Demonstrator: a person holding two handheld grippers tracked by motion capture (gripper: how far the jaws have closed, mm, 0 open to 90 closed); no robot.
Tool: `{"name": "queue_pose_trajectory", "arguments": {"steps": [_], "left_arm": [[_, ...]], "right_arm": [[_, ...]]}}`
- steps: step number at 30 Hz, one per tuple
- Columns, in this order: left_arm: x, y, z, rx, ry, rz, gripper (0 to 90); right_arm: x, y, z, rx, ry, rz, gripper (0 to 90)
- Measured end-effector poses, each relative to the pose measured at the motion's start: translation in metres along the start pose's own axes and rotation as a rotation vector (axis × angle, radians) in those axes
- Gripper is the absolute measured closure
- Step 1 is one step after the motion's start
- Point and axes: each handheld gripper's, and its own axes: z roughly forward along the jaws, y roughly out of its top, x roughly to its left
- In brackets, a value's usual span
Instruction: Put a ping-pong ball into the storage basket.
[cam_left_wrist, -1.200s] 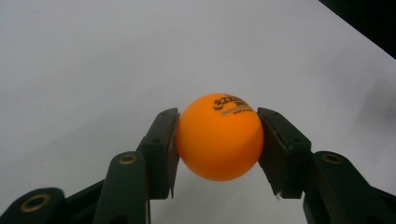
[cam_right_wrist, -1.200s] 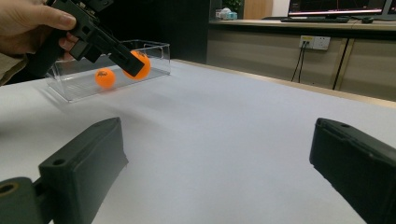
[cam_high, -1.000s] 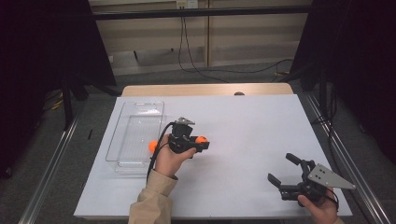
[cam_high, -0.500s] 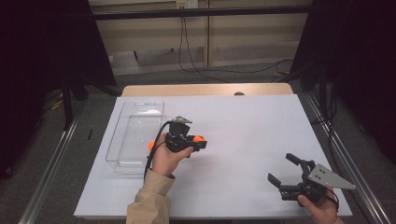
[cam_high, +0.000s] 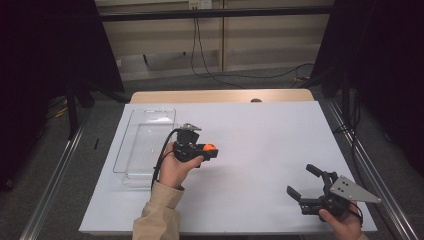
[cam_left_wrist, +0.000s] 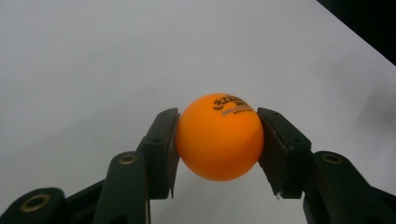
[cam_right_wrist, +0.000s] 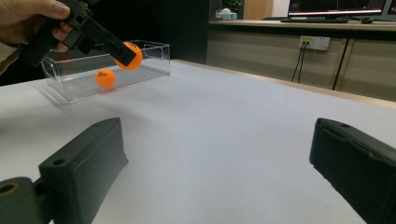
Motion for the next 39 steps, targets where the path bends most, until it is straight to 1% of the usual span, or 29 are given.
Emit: {"name": "queue_pose_trajectory", "arguments": {"steps": [10,15,16,29,33,39], "left_arm": [[0.004,0.000,-0.006,-0.006,0.002,-0.017,50.9],[0.006,0.000,-0.009,-0.007,-0.001,-0.018,50.9],[0.006,0.000,-0.010,-0.009,0.000,-0.024,50.9],[0.012,0.000,-0.015,-0.008,0.004,-0.030,50.9],[0.013,0.000,-0.017,-0.018,0.009,-0.043,50.9],[0.015,0.000,-0.019,-0.015,0.009,-0.044,50.9]], "right_arm": [[0.000,0.000,0.000,-0.002,0.000,0.000,3.0],[0.000,0.000,0.000,-0.001,0.000,0.001,3.0],[0.000,0.000,0.000,-0.002,0.000,0.001,3.0],[0.000,0.000,-0.001,-0.003,-0.002,0.002,3.0],[-0.001,0.000,-0.001,-0.002,-0.002,0.003,3.1],[0.000,0.000,0.000,0.000,0.001,0.001,3.1]]}}
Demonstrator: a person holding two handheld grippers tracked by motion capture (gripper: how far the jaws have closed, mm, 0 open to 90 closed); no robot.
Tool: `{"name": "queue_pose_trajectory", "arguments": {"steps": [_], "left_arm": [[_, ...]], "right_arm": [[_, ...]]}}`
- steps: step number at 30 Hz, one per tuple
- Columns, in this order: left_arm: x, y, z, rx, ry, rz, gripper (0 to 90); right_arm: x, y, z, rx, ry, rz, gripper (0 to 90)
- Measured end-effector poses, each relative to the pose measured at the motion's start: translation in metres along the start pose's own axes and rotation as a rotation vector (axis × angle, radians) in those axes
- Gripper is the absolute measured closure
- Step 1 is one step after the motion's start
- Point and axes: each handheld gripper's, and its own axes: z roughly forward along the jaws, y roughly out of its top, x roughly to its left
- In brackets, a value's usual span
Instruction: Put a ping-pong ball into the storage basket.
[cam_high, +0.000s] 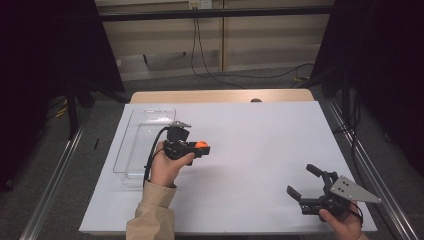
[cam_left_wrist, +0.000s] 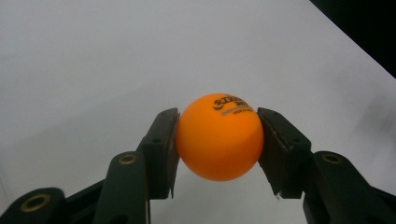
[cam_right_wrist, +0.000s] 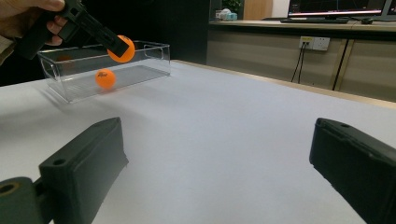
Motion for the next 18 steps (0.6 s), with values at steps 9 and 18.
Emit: {"name": "queue_pose_trajectory", "arguments": {"steps": [9,18], "left_arm": [[0.0026,-0.0001,-0.0040,-0.005,0.009,-0.007,50.9],[0.0051,-0.0004,-0.0060,-0.006,0.009,-0.009,50.9]], "right_arm": [[0.0000,0.0001,-0.0003,-0.002,-0.002,0.001,3.1],[0.0001,0.0001,-0.0002,-0.002,-0.002,0.002,3.1]]}}
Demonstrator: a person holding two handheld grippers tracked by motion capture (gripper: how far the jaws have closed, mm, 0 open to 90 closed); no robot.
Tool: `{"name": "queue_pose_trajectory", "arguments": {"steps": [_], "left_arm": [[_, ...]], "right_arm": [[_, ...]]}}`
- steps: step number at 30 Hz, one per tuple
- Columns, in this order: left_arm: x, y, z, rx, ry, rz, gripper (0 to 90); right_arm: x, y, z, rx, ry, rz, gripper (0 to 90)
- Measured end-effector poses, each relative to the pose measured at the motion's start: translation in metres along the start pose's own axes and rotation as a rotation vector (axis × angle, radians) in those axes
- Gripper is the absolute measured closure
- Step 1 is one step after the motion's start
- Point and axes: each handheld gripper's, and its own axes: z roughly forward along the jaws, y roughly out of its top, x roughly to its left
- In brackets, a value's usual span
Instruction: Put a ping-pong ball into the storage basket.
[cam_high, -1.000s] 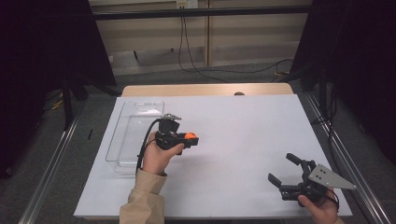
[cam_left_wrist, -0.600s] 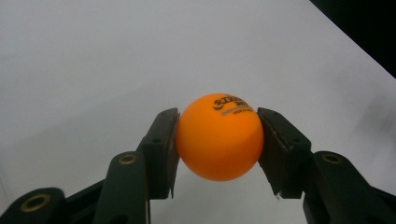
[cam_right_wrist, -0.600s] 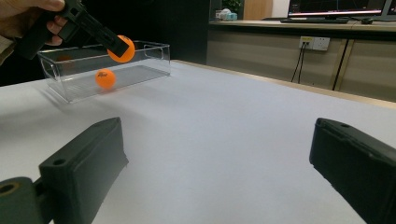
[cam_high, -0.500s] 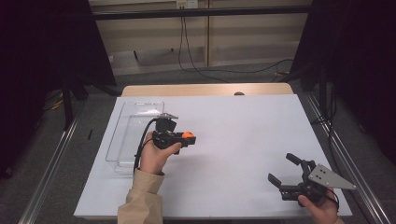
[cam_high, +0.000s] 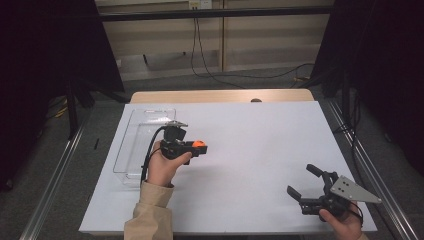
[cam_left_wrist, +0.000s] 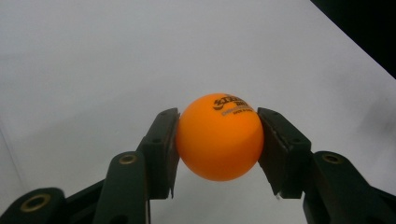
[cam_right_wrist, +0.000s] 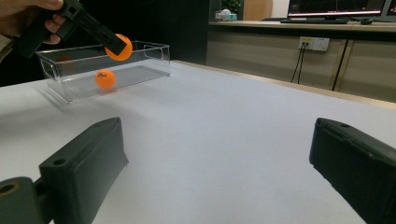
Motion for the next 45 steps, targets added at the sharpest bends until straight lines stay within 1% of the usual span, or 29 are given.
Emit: {"name": "queue_pose_trajectory", "arguments": {"steps": [10,16,17,25,26,45], "left_arm": [[0.004,0.000,-0.005,-0.005,0.004,-0.012,50.9],[0.007,-0.001,-0.009,-0.014,0.007,-0.027,50.9],[0.007,-0.001,-0.009,-0.011,0.009,-0.022,50.9],[0.010,-0.001,-0.013,-0.021,0.011,-0.033,50.9],[0.011,-0.001,-0.014,-0.019,0.012,-0.029,50.9],[0.018,-0.001,-0.023,-0.039,0.022,-0.042,50.9]], "right_arm": [[0.000,0.000,0.000,0.000,0.000,0.000,3.2],[0.000,0.000,0.000,-0.001,0.000,-0.001,3.2],[0.000,0.000,0.000,-0.001,0.000,-0.001,3.2],[0.000,0.000,0.000,-0.001,0.000,-0.001,3.2],[0.000,0.000,0.000,-0.001,0.000,-0.001,3.2],[0.000,0.000,0.000,0.000,0.001,-0.001,3.3]]}}
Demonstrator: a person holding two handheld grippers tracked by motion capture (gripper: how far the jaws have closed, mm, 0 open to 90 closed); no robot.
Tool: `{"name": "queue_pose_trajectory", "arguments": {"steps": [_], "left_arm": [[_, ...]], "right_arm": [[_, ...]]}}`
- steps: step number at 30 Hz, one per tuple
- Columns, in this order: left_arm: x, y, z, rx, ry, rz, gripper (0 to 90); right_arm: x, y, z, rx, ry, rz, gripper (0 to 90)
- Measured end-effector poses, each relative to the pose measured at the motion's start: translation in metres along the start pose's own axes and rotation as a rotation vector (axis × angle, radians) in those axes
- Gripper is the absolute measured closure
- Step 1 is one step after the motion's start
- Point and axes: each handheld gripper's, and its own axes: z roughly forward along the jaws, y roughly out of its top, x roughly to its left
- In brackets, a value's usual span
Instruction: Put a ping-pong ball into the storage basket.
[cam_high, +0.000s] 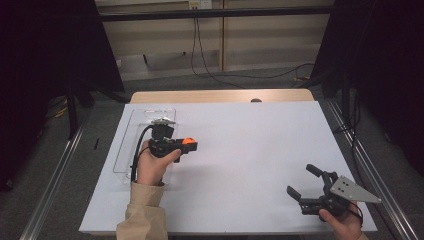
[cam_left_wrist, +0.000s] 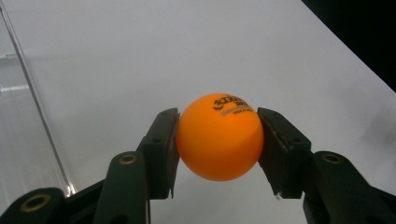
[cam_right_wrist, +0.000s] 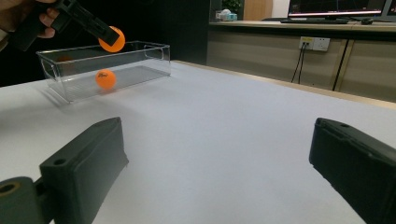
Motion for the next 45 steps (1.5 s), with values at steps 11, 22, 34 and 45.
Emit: {"name": "queue_pose_trajectory", "arguments": {"steps": [11,22,34,45], "left_arm": [[0.005,-0.001,-0.006,-0.015,0.018,-0.010,50.9],[0.009,-0.001,-0.012,-0.025,0.032,-0.012,50.9],[0.012,-0.002,-0.017,-0.027,0.048,-0.007,50.9],[0.017,-0.003,-0.022,-0.035,0.064,-0.014,50.9]], "right_arm": [[0.000,0.000,0.000,0.001,0.002,0.000,3.3],[0.000,0.000,0.000,0.001,0.000,0.000,3.3],[0.000,0.000,0.000,0.000,0.001,0.001,3.3],[0.000,0.000,0.000,0.000,0.001,0.000,3.3]]}}
